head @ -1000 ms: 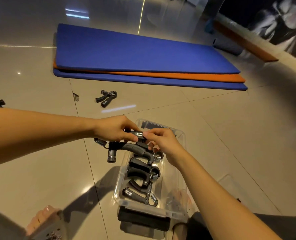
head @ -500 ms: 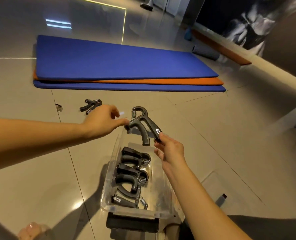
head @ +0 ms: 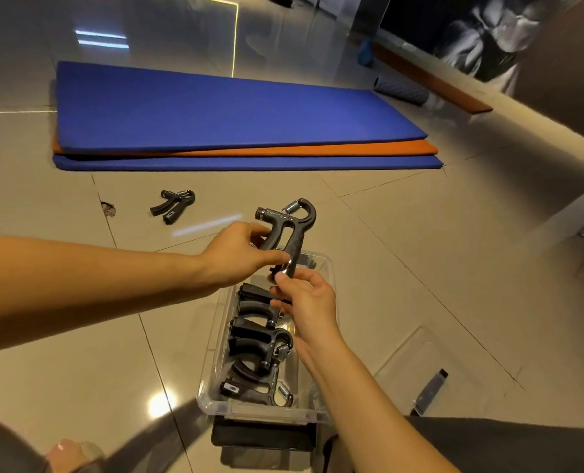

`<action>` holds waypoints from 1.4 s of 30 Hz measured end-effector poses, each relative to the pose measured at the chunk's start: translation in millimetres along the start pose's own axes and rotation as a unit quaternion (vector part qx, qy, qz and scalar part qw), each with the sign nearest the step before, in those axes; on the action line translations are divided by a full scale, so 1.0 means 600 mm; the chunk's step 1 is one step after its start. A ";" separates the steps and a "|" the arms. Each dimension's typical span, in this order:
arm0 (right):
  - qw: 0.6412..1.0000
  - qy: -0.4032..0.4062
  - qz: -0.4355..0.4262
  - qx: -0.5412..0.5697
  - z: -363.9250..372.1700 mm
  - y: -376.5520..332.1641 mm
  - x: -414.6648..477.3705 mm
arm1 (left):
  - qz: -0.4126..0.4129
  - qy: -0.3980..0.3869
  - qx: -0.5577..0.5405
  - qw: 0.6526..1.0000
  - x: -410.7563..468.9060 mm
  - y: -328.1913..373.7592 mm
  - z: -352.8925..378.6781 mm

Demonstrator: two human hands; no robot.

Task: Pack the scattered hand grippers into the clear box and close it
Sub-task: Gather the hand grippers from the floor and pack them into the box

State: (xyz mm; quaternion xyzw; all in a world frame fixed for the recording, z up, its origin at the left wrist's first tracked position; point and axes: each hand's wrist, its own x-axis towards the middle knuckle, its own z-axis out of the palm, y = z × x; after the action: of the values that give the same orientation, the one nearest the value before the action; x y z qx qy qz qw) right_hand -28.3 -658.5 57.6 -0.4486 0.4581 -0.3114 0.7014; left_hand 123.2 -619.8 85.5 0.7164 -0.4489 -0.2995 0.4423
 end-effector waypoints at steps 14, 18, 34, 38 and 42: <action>0.978 -0.051 -0.078 -0.187 0.021 0.027 -0.015 | -0.141 0.066 -0.021 0.988 -0.006 0.004 -0.012; 0.975 -0.072 -0.093 -0.191 0.020 0.032 -0.018 | -0.140 0.062 -0.018 0.988 -0.005 0.003 -0.018; 0.784 -0.125 -0.268 -0.546 -0.080 -0.046 0.026 | 0.077 -0.156 0.242 0.955 -0.025 -0.012 -0.023; 0.738 -0.146 -0.258 -0.606 -0.080 -0.027 0.023 | 0.100 -0.206 0.290 0.929 -0.028 -0.013 -0.022; 0.719 -0.152 -0.267 -0.623 -0.077 -0.012 0.023 | 0.109 -0.238 0.304 0.916 -0.030 -0.014 -0.018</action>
State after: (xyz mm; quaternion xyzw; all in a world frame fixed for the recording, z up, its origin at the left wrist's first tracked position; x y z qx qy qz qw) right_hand -65.7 -689.3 51.0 -0.9294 0.2970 -0.0579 0.2111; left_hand 128.0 -597.7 83.3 0.6702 -0.6859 -0.2600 0.1131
